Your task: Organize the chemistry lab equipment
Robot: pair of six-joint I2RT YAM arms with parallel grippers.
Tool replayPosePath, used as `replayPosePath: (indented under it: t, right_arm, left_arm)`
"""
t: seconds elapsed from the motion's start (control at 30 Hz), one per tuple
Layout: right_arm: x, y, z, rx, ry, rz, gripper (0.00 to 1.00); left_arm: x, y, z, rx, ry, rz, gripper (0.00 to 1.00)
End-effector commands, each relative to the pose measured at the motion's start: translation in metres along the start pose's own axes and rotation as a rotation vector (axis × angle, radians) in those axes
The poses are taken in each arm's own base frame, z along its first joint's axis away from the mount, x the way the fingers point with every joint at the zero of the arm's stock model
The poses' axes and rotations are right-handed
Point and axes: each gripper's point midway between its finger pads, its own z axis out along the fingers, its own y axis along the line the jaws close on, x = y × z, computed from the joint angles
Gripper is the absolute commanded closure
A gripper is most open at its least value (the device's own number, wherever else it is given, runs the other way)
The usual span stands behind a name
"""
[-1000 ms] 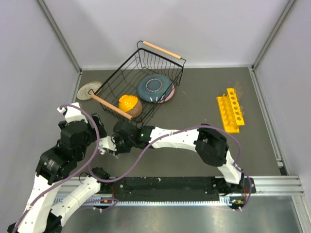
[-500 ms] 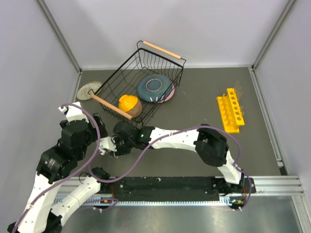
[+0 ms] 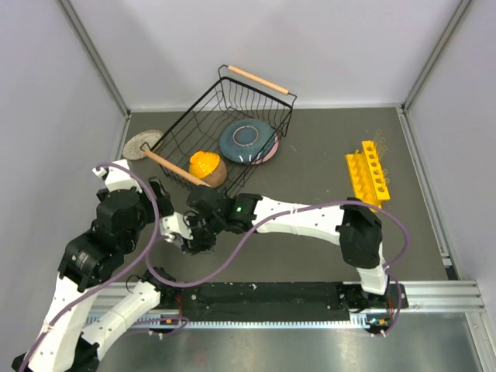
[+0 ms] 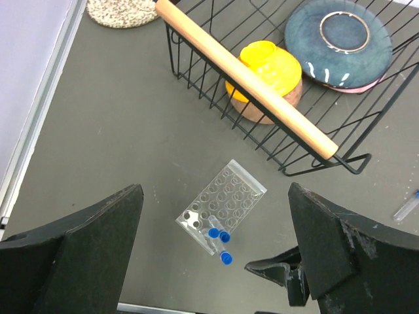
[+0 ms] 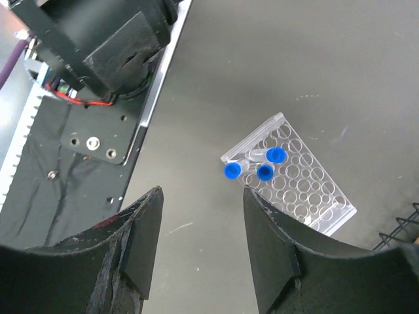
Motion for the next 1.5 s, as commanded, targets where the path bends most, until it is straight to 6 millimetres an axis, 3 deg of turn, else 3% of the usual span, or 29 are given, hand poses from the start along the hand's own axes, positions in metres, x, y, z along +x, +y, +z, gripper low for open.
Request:
replayPosePath:
  t: [0.0,0.07,0.13,0.17,0.2,0.23,0.27,0.3,0.33,0.37,0.43,0.57,0.63,0.77,0.83,0.87,0.9,0.97,1.0,1.07,1.1,1.13,1.17,1.2,1.23,1.3,1.37,1.4,1.47]
  right_arm:
    - [-0.039,0.013,-0.043,-0.020,-0.076,-0.031,0.47]
    - [-0.039,0.023,-0.064,-0.036,-0.084,-0.018,0.48]
    - [-0.025,0.028,-0.084,-0.074,-0.078,0.097,0.48]
    - [-0.006,0.032,-0.089,-0.095,-0.051,0.172,0.48]
    - [0.000,0.026,-0.113,-0.078,-0.066,0.257,0.48]
    - [0.009,0.031,-0.123,-0.105,-0.068,0.312,0.48]
    - [0.033,0.042,-0.129,-0.120,-0.041,0.365,0.48]
    - [0.033,0.045,-0.149,-0.101,-0.072,0.358,0.48]
    - [0.046,0.037,-0.166,-0.067,-0.084,0.393,0.48]
    - [0.070,0.045,-0.170,-0.066,-0.060,0.438,0.48]
    - [0.087,0.032,-0.200,0.025,-0.092,0.486,0.48]
    - [0.137,0.018,-0.233,0.164,-0.096,0.625,0.47]
    - [0.153,0.010,-0.248,0.225,-0.114,0.694,0.47]
    - [0.200,-0.015,-0.289,0.407,-0.161,0.910,0.46]
    - [0.208,-0.019,-0.300,0.424,-0.208,1.003,0.44]
    - [0.211,-0.021,-0.306,0.432,-0.234,1.038,0.44]
    - [0.219,-0.024,-0.318,0.460,-0.270,1.097,0.44]
    - [0.221,-0.027,-0.330,0.485,-0.317,1.118,0.43]
    - [0.225,-0.029,-0.340,0.519,-0.336,1.131,0.43]
    - [0.221,-0.030,-0.344,0.518,-0.354,1.123,0.43]
    - [0.226,-0.031,-0.351,0.544,-0.363,1.141,0.43]
    - [0.227,-0.031,-0.355,0.555,-0.374,1.143,0.43]
    - [0.226,-0.032,-0.357,0.559,-0.385,1.143,0.43]
    - [0.225,-0.032,-0.358,0.563,-0.393,1.144,0.43]
    - [0.225,-0.031,-0.359,0.569,-0.398,1.142,0.43]
    - [0.224,-0.031,-0.359,0.574,-0.402,1.132,0.43]
    - [0.224,-0.028,-0.359,0.581,-0.407,1.132,0.43]
    - [0.224,-0.029,-0.360,0.586,-0.410,1.129,0.43]
    - [0.224,-0.027,-0.360,0.596,-0.412,1.125,0.43]
  left_arm:
    - [-0.014,-0.011,-0.004,0.051,-0.030,-0.037,0.02]
    - [-0.011,-0.019,-0.005,0.104,-0.025,-0.039,0.02]
    - [-0.014,-0.030,-0.008,0.172,-0.046,-0.051,0.01]
    - [-0.009,-0.039,-0.008,0.225,-0.031,-0.051,0.01]
    - [-0.009,-0.043,-0.009,0.252,-0.037,-0.058,0.01]
    - [-0.007,-0.049,-0.009,0.280,-0.035,-0.065,0.01]
    - [-0.005,-0.055,-0.005,0.303,-0.036,-0.072,0.01]
    - [-0.001,-0.062,-0.006,0.347,-0.022,-0.072,0.01]
    - [0.000,-0.068,-0.006,0.372,-0.019,-0.080,0.01]
    - [0.003,-0.075,-0.002,0.401,-0.020,-0.084,0.01]
    - [0.009,-0.089,-0.002,0.470,0.006,-0.095,0.01]
    - [0.019,-0.112,0.002,0.570,0.040,-0.119,0.01]
    - [0.019,-0.140,-0.003,0.716,0.059,-0.114,0.03]
    - [0.053,-0.189,0.005,0.864,0.249,-0.096,0.15]
    - [0.077,-0.212,0.017,0.848,0.317,0.002,0.15]
    - [0.078,-0.231,0.006,0.879,0.318,0.054,0.15]
    - [0.098,-0.244,0.015,0.861,0.390,0.098,0.15]
    - [0.105,-0.269,0.011,0.874,0.416,0.144,0.18]
    - [0.126,-0.277,0.023,0.840,0.464,0.191,0.18]
    - [0.139,-0.295,0.029,0.826,0.482,0.234,0.22]
    - [0.162,-0.300,0.044,0.791,0.526,0.285,0.25]
    - [0.160,-0.313,0.047,0.790,0.518,0.295,0.29]
    - [0.168,-0.319,0.050,0.779,0.530,0.320,0.30]
    - [0.193,-0.321,0.063,0.746,0.589,0.369,0.32]
    - [0.188,-0.334,0.065,0.751,0.590,0.369,0.34]
    - [0.218,-0.340,0.082,0.720,0.647,0.431,0.40]
    - [0.224,-0.353,0.090,0.726,0.650,0.447,0.41]
    - [0.241,-0.353,0.100,0.705,0.678,0.477,0.42]
    - [0.245,-0.359,0.107,0.689,0.683,0.498,0.43]
